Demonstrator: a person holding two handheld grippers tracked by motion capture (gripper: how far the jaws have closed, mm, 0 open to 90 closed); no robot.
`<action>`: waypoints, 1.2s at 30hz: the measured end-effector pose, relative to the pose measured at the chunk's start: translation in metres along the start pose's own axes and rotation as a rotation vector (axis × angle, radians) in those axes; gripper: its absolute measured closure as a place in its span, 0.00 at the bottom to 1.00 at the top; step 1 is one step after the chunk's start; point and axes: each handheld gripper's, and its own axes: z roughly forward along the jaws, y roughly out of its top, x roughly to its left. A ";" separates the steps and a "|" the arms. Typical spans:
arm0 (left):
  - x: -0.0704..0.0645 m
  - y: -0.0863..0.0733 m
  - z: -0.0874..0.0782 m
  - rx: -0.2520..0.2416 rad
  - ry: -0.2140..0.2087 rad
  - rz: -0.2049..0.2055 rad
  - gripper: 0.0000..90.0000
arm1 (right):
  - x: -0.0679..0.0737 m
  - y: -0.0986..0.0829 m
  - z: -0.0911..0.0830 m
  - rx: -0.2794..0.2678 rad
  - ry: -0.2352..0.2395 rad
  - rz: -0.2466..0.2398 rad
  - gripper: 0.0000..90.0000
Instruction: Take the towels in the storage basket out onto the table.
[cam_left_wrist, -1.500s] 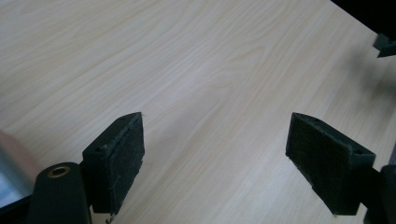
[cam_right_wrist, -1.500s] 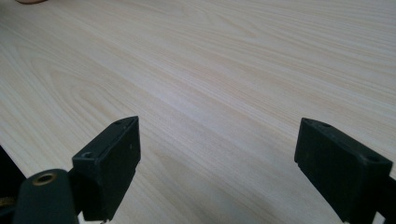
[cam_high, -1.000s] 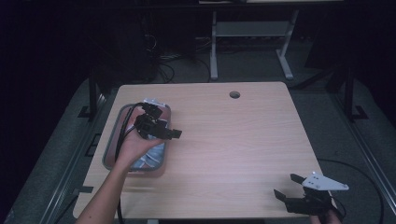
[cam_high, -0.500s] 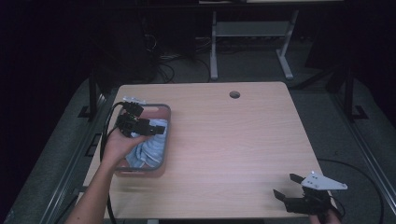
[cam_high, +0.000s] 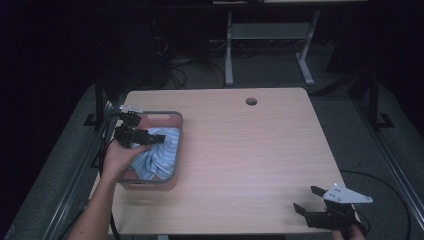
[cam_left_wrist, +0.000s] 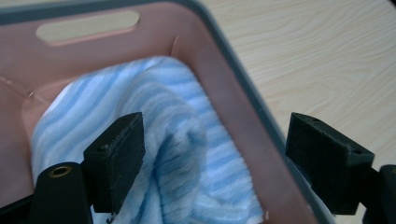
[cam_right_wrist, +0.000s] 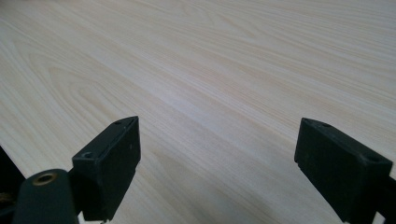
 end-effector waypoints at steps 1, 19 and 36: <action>0.001 -0.001 0.001 0.006 0.011 -0.001 0.22 | 0.000 0.000 0.000 0.000 0.000 0.003 0.15; 0.007 -0.011 0.041 0.189 0.114 -0.005 0.22 | 0.000 0.000 0.000 -0.001 0.007 -0.013 0.15; 0.005 -0.019 0.071 0.399 0.230 0.058 0.45 | 0.003 0.000 0.002 0.008 0.009 -0.006 0.15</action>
